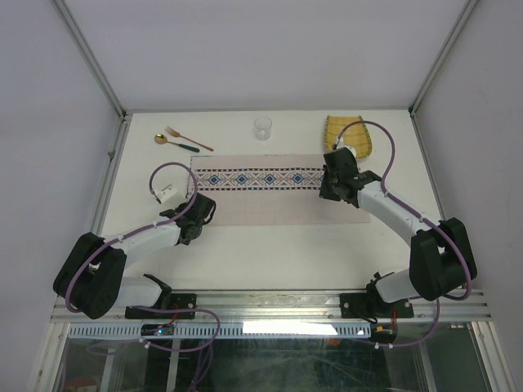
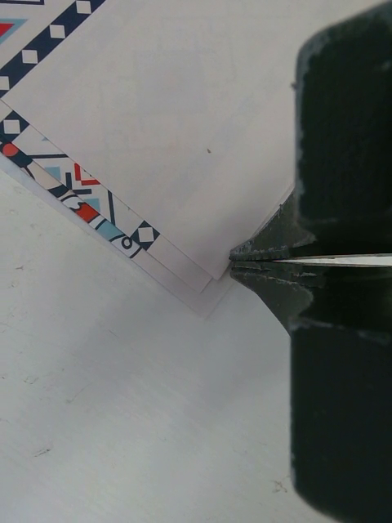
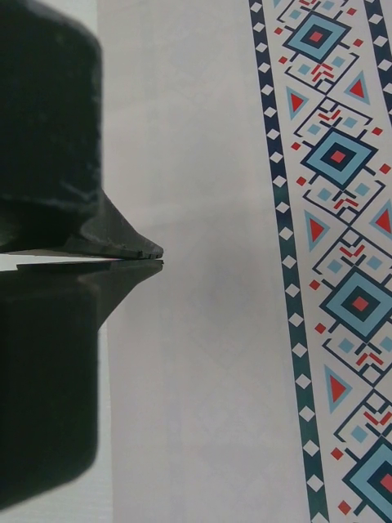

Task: Set the dinner table for one person
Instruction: Adjust the napkin at the center of the board.

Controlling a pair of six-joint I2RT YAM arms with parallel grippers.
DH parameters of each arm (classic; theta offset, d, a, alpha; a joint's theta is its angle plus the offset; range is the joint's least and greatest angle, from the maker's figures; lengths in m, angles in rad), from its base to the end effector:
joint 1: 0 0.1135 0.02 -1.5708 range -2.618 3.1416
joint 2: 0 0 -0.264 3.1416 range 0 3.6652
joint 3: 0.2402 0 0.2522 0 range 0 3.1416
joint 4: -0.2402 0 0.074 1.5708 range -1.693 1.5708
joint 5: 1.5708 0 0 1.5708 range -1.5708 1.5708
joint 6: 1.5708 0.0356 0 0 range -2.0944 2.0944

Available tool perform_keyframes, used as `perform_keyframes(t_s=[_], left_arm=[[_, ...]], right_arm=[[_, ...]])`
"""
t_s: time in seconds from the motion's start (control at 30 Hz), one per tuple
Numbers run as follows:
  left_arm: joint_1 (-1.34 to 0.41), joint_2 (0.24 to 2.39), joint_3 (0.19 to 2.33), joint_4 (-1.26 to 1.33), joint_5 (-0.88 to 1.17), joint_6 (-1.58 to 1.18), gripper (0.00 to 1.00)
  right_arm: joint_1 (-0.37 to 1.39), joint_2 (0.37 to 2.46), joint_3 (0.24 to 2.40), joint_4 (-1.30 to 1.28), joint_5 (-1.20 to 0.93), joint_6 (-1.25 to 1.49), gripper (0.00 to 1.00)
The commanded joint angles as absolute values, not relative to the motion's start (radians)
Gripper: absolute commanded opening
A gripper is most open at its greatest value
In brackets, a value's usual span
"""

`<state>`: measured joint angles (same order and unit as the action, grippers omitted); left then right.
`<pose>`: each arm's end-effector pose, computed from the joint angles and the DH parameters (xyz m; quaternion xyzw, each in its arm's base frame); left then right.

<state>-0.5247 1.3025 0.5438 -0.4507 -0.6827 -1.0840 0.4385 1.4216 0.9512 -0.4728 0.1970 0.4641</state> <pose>0.1887 -0.0833 0.1480 -0.3137 0.8743 0.1064 0.3547 0.2658 0.1169 0.2289 0.0425 0.9461 0.0498 0.3172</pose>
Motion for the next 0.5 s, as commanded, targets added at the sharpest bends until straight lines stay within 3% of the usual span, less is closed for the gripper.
perform_keyframes(t_s=[0.0, 0.47], left_arm=[[-0.53, 1.314, 0.578, -0.395, -0.724, -1.074, 0.0], [-0.529, 1.348, 0.589, -0.373, -0.729, -1.068, 0.0]], right_arm=[[0.44, 1.419, 0.977, -0.453, 0.214, 0.449, 0.0], [0.44, 1.427, 0.982, -0.453, 0.219, 0.445, 0.0]])
